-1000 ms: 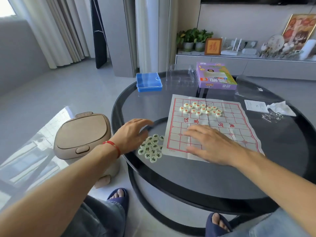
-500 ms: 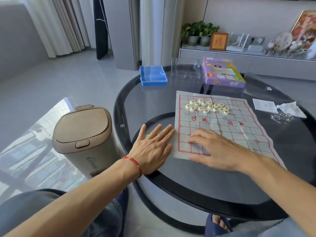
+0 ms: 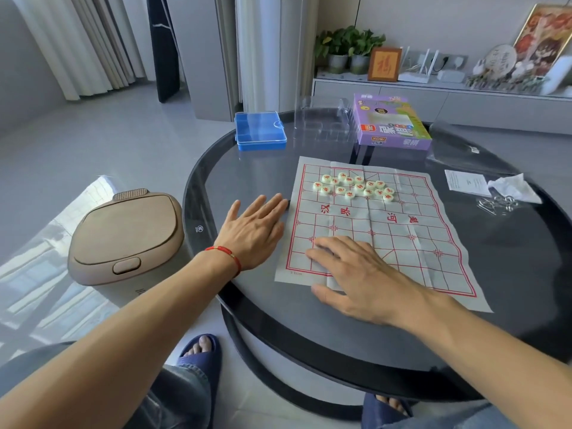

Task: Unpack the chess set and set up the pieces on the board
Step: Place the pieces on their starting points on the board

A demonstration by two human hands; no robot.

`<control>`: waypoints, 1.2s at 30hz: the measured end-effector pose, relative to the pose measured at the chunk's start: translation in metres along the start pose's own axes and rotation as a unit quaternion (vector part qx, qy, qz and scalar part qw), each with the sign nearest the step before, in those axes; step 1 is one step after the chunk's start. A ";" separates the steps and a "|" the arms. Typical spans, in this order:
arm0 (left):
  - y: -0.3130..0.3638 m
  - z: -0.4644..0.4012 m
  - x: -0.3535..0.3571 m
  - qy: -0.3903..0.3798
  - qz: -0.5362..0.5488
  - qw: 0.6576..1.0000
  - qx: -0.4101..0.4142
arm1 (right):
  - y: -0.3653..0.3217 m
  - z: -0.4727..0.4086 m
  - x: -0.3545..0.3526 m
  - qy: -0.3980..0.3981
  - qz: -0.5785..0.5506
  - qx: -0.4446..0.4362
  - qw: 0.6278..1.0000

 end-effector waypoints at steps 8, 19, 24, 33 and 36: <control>-0.004 0.006 -0.006 0.028 0.103 0.994 0.020 | 0.000 -0.008 -0.009 0.059 0.004 -0.010 0.998; -0.023 0.022 -0.016 0.164 0.128 0.975 -0.083 | 0.022 -0.126 -0.017 0.136 -0.079 0.010 0.987; -0.032 0.018 -0.011 0.170 0.194 0.961 -0.100 | 0.026 -0.155 -0.023 0.049 -0.057 -0.013 0.997; -0.030 0.020 -0.013 0.166 0.230 0.951 -0.125 | 0.026 -0.139 -0.042 0.091 0.008 -0.037 0.995; -0.030 0.021 -0.014 0.164 0.239 0.949 -0.126 | 0.044 -0.098 -0.055 0.101 0.011 0.024 0.995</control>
Point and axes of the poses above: each hand's wrist, its own z-axis away from the middle knuckle, its own x-axis out of the palm, y = z × x, the point moved 2 cm from there along -z, towards the middle knuckle, and after that the axes turned 10 degrees about -x, right-handed, at the moved point
